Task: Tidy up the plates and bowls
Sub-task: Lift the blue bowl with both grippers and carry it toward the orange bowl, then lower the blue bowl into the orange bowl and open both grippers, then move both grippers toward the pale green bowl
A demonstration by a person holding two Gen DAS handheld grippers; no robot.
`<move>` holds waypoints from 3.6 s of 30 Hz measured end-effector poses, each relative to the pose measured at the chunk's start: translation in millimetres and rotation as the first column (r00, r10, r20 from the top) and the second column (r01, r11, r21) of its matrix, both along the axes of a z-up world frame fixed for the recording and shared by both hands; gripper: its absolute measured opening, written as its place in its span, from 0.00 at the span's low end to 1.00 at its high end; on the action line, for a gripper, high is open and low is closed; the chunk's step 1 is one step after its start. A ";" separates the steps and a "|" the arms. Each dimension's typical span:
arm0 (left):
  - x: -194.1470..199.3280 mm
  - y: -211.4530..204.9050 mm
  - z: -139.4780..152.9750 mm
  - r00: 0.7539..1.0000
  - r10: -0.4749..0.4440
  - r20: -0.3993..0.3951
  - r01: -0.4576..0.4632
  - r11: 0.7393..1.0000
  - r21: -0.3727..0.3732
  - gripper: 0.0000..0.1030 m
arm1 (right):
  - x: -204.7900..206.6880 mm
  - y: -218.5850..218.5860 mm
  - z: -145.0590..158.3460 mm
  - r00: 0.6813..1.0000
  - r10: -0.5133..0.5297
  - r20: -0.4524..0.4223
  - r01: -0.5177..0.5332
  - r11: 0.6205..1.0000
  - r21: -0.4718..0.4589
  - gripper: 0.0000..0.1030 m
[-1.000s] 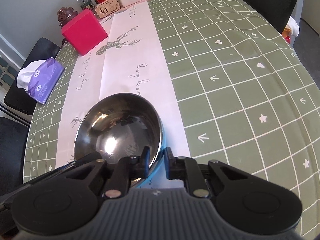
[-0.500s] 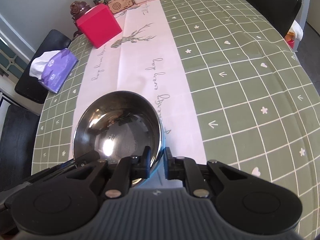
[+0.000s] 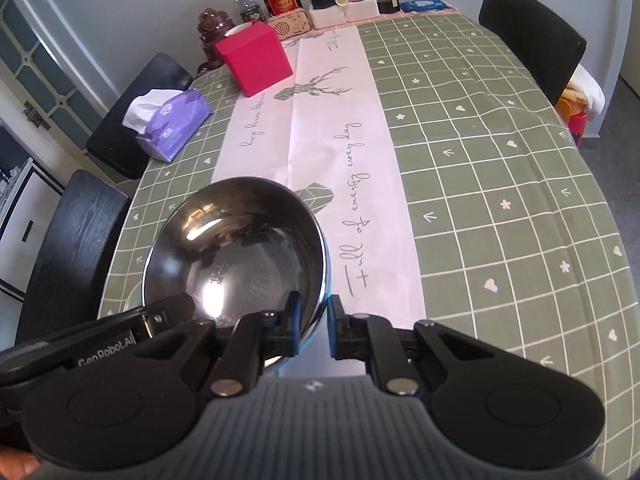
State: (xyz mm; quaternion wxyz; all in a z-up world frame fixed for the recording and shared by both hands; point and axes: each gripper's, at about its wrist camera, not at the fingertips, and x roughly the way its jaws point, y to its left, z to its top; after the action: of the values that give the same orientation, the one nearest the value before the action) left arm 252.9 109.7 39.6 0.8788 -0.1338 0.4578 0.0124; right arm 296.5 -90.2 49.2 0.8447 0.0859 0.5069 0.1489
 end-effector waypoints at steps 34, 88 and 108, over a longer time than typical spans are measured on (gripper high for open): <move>-107.3 -135.6 -16.2 0.954 -0.267 -0.136 0.258 0.963 -0.080 0.17 | -145.2 -136.3 3.3 0.990 -0.138 -0.009 0.136 0.983 -0.122 0.09; -112.1 -141.5 -21.3 0.927 -0.358 -0.108 0.363 0.932 0.021 0.34 | -146.5 -154.3 -24.7 0.980 -0.198 -0.011 0.193 0.966 -0.169 0.39; -129.4 -34.8 -19.0 0.950 -0.308 -0.046 0.311 0.934 0.174 0.44 | -129.1 -41.4 -0.5 1.000 -0.027 -0.001 0.026 0.992 -0.125 0.55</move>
State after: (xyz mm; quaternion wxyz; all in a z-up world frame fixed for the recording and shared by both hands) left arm 123.5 74.8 20.6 0.8740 0.0198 0.4782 -0.0837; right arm 167.4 -131.6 48.7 0.8496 0.0399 0.5152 0.1056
